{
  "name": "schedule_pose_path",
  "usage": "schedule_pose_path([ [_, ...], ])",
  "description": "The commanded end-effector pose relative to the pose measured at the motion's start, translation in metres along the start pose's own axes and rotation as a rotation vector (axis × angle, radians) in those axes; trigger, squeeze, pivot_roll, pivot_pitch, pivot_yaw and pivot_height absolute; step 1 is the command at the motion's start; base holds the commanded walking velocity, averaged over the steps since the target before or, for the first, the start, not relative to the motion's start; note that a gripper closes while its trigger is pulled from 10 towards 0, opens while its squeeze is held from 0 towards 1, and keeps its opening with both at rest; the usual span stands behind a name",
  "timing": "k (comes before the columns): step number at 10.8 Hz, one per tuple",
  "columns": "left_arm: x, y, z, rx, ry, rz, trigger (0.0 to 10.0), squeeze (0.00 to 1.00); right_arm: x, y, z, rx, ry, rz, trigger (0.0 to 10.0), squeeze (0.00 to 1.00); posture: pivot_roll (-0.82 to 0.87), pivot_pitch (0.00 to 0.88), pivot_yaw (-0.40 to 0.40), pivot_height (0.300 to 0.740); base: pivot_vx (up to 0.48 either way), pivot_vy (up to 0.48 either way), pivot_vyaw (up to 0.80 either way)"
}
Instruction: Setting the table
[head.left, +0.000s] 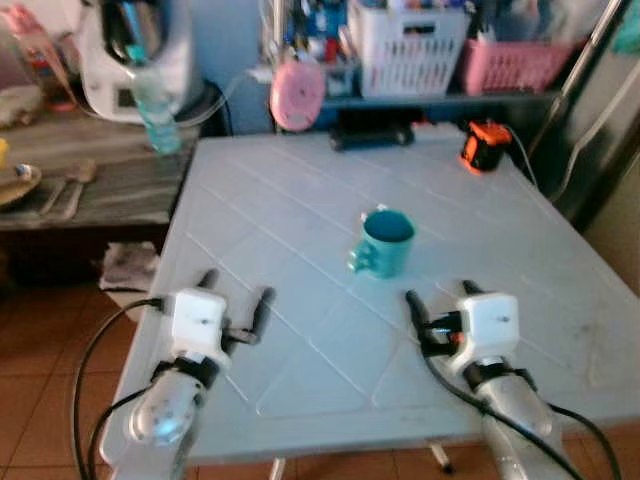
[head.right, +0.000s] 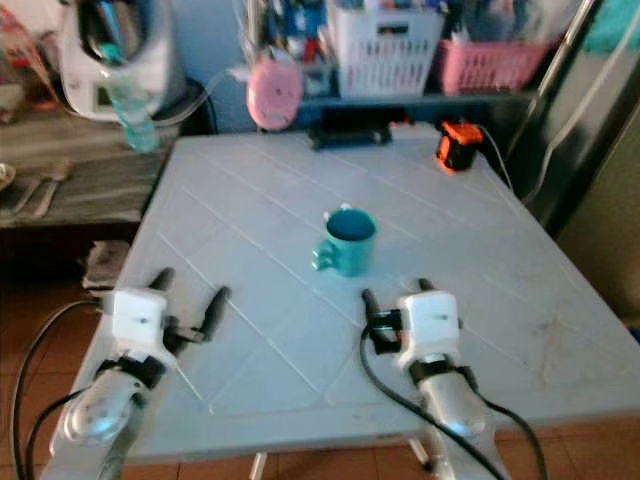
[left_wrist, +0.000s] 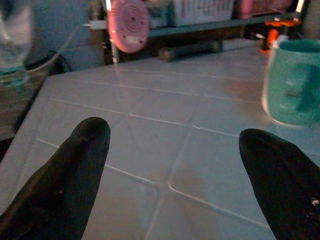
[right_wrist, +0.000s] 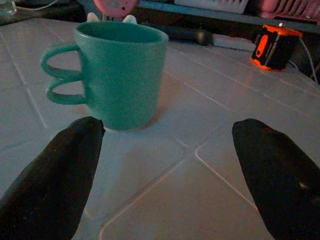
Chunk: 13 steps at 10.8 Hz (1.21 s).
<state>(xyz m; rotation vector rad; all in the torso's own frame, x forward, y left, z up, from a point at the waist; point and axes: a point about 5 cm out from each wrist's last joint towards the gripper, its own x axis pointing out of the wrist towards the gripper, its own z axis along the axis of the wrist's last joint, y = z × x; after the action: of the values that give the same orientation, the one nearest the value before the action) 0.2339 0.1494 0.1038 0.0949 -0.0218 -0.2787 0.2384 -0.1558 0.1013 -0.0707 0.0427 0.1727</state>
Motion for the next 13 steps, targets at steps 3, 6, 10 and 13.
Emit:
schedule_pose_path([
  [3,-0.013,0.001,0.001,-0.016,0.014,-0.131,10.0,0.00,0.010,0.014,0.006,0.031,-0.020,0.042,10.0,0.00,0.11,0.000,0.005,0.740,0.000,0.000,0.00],
  [6,-0.014,0.004,0.008,0.012,0.014,-0.256,10.0,0.00,0.018,0.021,0.009,0.065,-0.030,0.053,10.0,0.00,0.12,0.000,0.008,0.740,0.000,0.000,0.00],
  [10,-0.023,-0.007,0.011,-0.004,0.055,-0.402,10.0,0.00,0.030,0.026,0.008,0.188,0.003,0.007,10.0,0.00,0.12,0.017,0.010,0.740,0.000,0.000,0.00],
  [13,-0.028,-0.014,0.013,-0.004,0.085,-0.486,10.0,0.00,0.056,0.052,0.017,0.319,0.018,0.010,10.0,0.00,0.14,0.039,0.016,0.740,0.000,0.000,0.00],
])
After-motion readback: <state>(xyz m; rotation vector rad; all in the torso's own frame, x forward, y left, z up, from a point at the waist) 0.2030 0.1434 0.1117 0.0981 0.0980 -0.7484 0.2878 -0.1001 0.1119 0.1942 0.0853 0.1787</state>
